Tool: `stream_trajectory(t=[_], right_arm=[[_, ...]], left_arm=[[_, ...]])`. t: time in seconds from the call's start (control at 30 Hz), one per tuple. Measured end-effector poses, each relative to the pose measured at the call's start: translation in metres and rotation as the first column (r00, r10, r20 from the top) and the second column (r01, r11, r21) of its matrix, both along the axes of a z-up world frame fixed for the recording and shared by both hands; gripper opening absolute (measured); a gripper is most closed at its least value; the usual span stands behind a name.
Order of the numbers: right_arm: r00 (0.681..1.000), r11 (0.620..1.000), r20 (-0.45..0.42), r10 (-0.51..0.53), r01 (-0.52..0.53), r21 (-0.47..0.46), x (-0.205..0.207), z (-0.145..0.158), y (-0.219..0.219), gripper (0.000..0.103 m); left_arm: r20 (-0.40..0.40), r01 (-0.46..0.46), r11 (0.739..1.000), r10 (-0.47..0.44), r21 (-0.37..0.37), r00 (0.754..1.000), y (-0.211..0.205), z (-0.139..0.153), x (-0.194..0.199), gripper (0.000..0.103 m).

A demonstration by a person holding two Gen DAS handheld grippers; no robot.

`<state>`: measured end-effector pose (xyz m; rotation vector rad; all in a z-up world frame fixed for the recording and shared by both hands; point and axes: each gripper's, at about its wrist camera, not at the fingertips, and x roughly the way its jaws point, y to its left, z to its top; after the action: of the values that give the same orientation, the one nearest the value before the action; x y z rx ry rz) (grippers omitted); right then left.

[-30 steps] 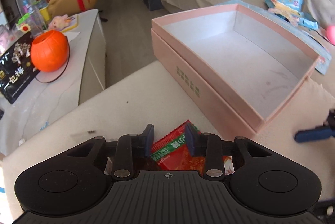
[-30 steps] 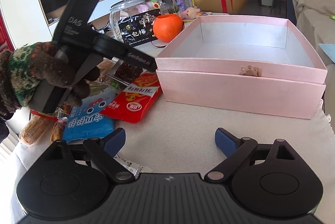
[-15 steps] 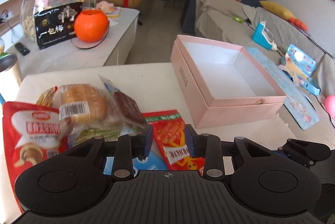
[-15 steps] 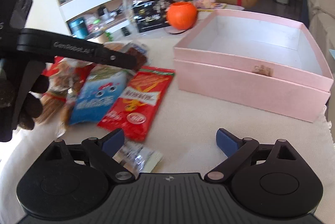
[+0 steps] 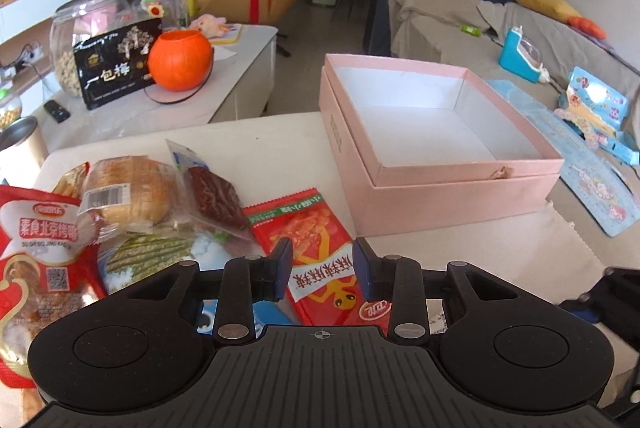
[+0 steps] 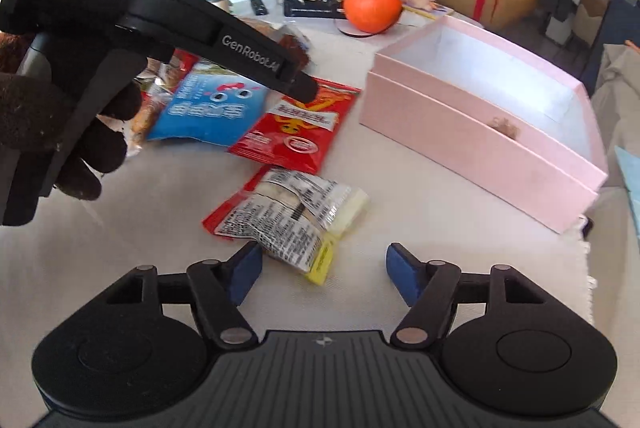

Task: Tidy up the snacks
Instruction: 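Close the left gripper on the red spicy-strip packet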

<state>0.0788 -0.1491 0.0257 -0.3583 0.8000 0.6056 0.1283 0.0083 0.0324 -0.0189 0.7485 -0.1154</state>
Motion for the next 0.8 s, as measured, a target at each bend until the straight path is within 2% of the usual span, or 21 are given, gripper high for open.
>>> stream_trajectory(t=[0.1, 0.13, 0.23, 0.3, 0.4, 0.5, 0.57, 0.6, 0.67, 0.8], right_arm=[[0.997, 0.997, 0.027, -0.078, 0.079, -0.006, 0.002, -0.003, -0.019, 0.087], [0.995, 0.995, 0.024, -0.101, 0.101, 0.009, 0.003, -0.005, -0.025, 0.09], [0.988, 0.983, -0.014, -0.155, 0.155, 0.097, 0.005, -0.013, -0.042, 0.096], [0.986, 0.98, 0.015, -0.168, 0.165, 0.114, 0.001, -0.017, -0.045, 0.099], [0.984, 0.977, 0.025, -0.179, 0.175, 0.12, -0.004, -0.019, -0.049, 0.101], [0.984, 0.976, 0.009, -0.177, 0.174, 0.134, 0.0, -0.02, -0.05, 0.103], [0.984, 0.975, 0.011, -0.178, 0.175, 0.134, -0.001, -0.02, -0.05, 0.103], [0.984, 0.975, 0.011, -0.178, 0.175, 0.135, -0.001, -0.02, -0.05, 0.103], [0.984, 0.975, 0.011, -0.178, 0.174, 0.137, -0.001, -0.019, -0.051, 0.103], [0.984, 0.975, 0.01, -0.178, 0.175, 0.138, -0.002, -0.019, -0.049, 0.103]], left_arm=[[-0.016, 0.012, 0.997, -0.011, 0.075, 1.0, -0.017, -0.014, 0.01, 0.04], [0.008, 0.021, 0.994, -0.022, 0.107, 1.0, -0.021, -0.015, 0.01, 0.042], [0.041, 0.015, 0.977, -0.024, 0.214, 0.999, -0.021, -0.017, 0.009, 0.048], [0.051, -0.017, 0.967, 0.005, 0.255, 0.999, -0.012, -0.015, 0.007, 0.05], [0.038, -0.039, 0.977, 0.032, 0.211, 0.999, 0.007, -0.012, 0.008, 0.046], [-0.013, -0.041, 0.999, 0.041, 0.032, 0.999, 0.022, -0.01, 0.017, 0.044], [-0.054, -0.042, 0.992, 0.036, -0.117, 0.998, 0.028, -0.011, 0.025, 0.046], [-0.054, -0.047, 0.989, 0.039, -0.138, 0.998, 0.027, -0.011, 0.027, 0.047], [-0.03, -0.054, 0.994, 0.051, -0.092, 0.998, 0.018, -0.01, 0.026, 0.047], [0.082, -0.046, 0.999, 0.048, -0.016, 0.995, 0.002, 0.003, 0.01, 0.047]])
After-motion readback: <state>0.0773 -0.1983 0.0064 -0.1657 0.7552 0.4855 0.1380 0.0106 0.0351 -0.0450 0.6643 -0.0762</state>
